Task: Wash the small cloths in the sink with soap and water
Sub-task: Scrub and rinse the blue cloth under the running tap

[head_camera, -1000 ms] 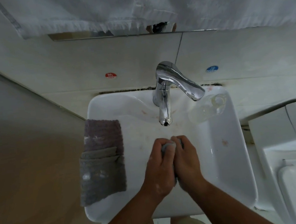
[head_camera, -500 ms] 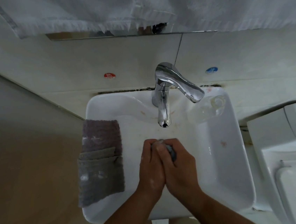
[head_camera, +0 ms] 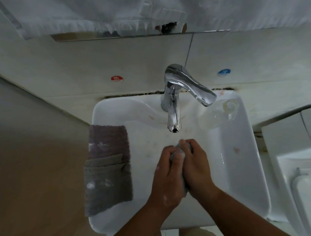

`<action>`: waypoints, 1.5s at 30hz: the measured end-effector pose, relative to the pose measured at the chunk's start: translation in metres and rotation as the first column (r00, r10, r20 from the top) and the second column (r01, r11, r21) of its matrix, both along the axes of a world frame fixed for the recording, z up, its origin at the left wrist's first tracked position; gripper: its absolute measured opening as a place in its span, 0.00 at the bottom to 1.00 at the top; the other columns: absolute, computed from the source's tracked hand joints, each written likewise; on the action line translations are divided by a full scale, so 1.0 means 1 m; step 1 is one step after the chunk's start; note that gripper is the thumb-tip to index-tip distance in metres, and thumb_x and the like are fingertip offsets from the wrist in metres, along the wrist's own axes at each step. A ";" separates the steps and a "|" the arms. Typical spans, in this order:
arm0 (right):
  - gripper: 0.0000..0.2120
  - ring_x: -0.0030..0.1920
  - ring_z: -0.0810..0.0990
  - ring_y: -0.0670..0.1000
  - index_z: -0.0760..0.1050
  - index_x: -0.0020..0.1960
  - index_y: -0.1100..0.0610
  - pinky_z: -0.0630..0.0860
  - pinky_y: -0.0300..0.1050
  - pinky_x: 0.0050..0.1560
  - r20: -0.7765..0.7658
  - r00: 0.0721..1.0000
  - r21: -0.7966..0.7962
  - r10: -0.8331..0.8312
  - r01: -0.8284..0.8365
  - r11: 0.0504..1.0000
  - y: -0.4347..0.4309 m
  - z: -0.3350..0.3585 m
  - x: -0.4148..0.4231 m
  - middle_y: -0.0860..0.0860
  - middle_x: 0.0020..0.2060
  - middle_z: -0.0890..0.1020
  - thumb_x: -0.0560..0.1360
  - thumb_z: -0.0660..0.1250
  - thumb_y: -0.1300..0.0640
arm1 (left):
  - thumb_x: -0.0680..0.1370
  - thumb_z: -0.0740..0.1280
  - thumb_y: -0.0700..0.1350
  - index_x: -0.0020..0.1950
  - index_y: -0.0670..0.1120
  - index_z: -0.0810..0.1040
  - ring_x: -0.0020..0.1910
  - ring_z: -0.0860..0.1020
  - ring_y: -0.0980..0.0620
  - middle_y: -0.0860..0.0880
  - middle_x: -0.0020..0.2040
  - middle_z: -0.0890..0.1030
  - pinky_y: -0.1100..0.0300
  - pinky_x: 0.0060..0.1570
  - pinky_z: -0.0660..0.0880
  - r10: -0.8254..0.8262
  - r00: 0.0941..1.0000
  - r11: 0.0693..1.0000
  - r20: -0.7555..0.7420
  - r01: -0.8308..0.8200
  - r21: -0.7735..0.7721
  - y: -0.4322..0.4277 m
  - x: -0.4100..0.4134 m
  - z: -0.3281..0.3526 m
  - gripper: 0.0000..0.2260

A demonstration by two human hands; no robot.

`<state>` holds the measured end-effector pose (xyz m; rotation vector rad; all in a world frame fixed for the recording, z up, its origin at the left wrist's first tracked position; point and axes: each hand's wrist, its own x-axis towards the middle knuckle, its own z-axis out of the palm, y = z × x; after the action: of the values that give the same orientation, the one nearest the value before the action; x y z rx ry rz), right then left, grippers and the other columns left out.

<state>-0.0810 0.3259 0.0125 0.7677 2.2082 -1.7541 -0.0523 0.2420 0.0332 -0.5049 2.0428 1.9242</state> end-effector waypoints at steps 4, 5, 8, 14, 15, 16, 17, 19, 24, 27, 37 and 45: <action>0.06 0.39 0.82 0.43 0.76 0.50 0.52 0.79 0.41 0.42 -0.155 0.971 0.088 0.181 -0.169 0.982 -0.024 0.019 0.031 0.46 0.38 0.82 0.82 0.64 0.50 | 0.85 0.59 0.50 0.48 0.50 0.73 0.45 0.80 0.45 0.46 0.44 0.81 0.48 0.47 0.79 0.183 0.982 0.978 0.051 -0.177 -0.108 -0.017 -0.017 -0.021 0.08; 0.06 0.39 0.81 0.43 0.76 0.49 0.52 0.78 0.38 0.41 -0.193 0.961 0.120 0.200 -0.179 0.977 -0.023 0.020 0.027 0.46 0.37 0.81 0.82 0.64 0.51 | 0.85 0.59 0.49 0.49 0.49 0.73 0.44 0.80 0.46 0.46 0.43 0.81 0.50 0.45 0.79 0.187 0.981 0.980 0.052 -0.183 -0.074 -0.015 -0.013 -0.019 0.08; 0.09 0.38 0.80 0.44 0.76 0.46 0.53 0.76 0.41 0.40 -0.084 0.996 0.073 0.037 -0.031 0.997 -0.007 0.012 -0.006 0.49 0.37 0.82 0.82 0.63 0.51 | 0.85 0.58 0.51 0.50 0.53 0.75 0.45 0.82 0.55 0.54 0.45 0.82 0.58 0.44 0.81 0.069 0.996 0.996 0.063 -0.072 0.046 -0.003 -0.001 0.000 0.08; 0.08 0.38 0.81 0.45 0.75 0.48 0.52 0.80 0.48 0.41 -0.119 0.979 0.108 0.164 -0.152 0.983 -0.025 0.016 0.030 0.47 0.36 0.81 0.83 0.62 0.50 | 0.85 0.58 0.47 0.49 0.51 0.74 0.44 0.79 0.53 0.54 0.43 0.80 0.55 0.46 0.76 0.151 0.988 0.979 0.019 -0.147 -0.140 -0.016 -0.021 -0.023 0.07; 0.08 0.38 0.81 0.44 0.75 0.48 0.52 0.79 0.43 0.41 -0.189 0.960 0.155 0.205 -0.177 0.972 -0.025 0.017 0.029 0.46 0.36 0.81 0.82 0.62 0.50 | 0.85 0.58 0.45 0.49 0.49 0.73 0.42 0.78 0.57 0.56 0.42 0.79 0.59 0.43 0.75 0.146 0.989 0.980 0.002 -0.145 -0.133 -0.016 -0.018 -0.023 0.07; 0.07 0.38 0.80 0.44 0.75 0.48 0.52 0.77 0.39 0.40 -0.233 0.950 0.190 0.209 -0.166 0.968 -0.022 0.016 0.022 0.46 0.36 0.80 0.82 0.63 0.51 | 0.86 0.58 0.44 0.49 0.47 0.73 0.40 0.78 0.59 0.57 0.41 0.79 0.62 0.41 0.74 0.101 0.994 0.986 -0.026 -0.104 -0.130 -0.013 -0.013 -0.020 0.07; 0.07 0.37 0.79 0.43 0.75 0.47 0.52 0.75 0.37 0.38 -0.241 0.955 0.202 0.174 -0.126 0.971 -0.017 0.013 0.012 0.46 0.35 0.80 0.82 0.63 0.52 | 0.86 0.58 0.44 0.50 0.47 0.74 0.40 0.79 0.60 0.57 0.42 0.80 0.64 0.40 0.75 0.065 0.998 0.994 -0.017 -0.066 -0.089 -0.008 -0.008 -0.014 0.07; 0.09 0.36 0.78 0.43 0.75 0.44 0.53 0.75 0.41 0.40 -0.146 0.987 0.133 0.068 -0.049 0.990 -0.004 0.006 -0.009 0.48 0.34 0.80 0.82 0.63 0.52 | 0.85 0.59 0.46 0.49 0.48 0.75 0.40 0.80 0.60 0.57 0.41 0.81 0.66 0.39 0.77 0.035 0.999 0.999 0.037 -0.036 0.036 -0.002 0.000 0.000 0.08; 0.14 0.47 0.82 0.56 0.79 0.45 0.54 0.80 0.55 0.52 0.152 0.973 -0.179 -0.171 0.198 0.964 0.016 -0.002 -0.019 0.55 0.41 0.82 0.83 0.62 0.47 | 0.78 0.64 0.55 0.51 0.48 0.80 0.51 0.83 0.47 0.52 0.49 0.85 0.54 0.51 0.81 0.075 0.992 0.980 0.105 -0.092 0.177 -0.014 -0.013 -0.017 0.13; 0.13 0.47 0.84 0.55 0.80 0.48 0.57 0.81 0.55 0.55 0.273 0.906 -0.445 -0.322 0.416 0.793 0.025 0.013 -0.023 0.53 0.41 0.86 0.82 0.65 0.48 | 0.83 0.62 0.51 0.49 0.48 0.78 0.50 0.82 0.44 0.47 0.49 0.83 0.48 0.47 0.82 0.142 0.987 0.979 0.077 -0.151 0.140 -0.022 -0.016 -0.022 0.09; 0.05 0.43 0.81 0.41 0.80 0.49 0.50 0.75 0.28 0.45 -0.285 0.908 0.272 0.308 -0.231 0.934 -0.006 0.015 0.022 0.41 0.40 0.81 0.78 0.70 0.50 | 0.81 0.62 0.57 0.52 0.49 0.79 0.45 0.83 0.53 0.53 0.44 0.83 0.58 0.46 0.81 0.208 0.976 0.978 0.066 -0.208 0.006 -0.005 0.000 -0.029 0.13; 0.08 0.37 0.80 0.44 0.75 0.43 0.48 0.76 0.36 0.37 -0.191 0.966 0.215 0.172 -0.130 0.968 -0.006 0.015 0.009 0.45 0.34 0.80 0.80 0.67 0.50 | 0.85 0.58 0.49 0.48 0.53 0.74 0.42 0.80 0.52 0.50 0.42 0.80 0.55 0.42 0.80 0.177 0.984 0.978 -0.017 -0.178 -0.111 -0.005 -0.009 -0.014 0.08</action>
<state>-0.0722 0.3197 0.0270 0.4528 2.5372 -1.6203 -0.0611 0.2374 0.0191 -0.7313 2.1865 1.9164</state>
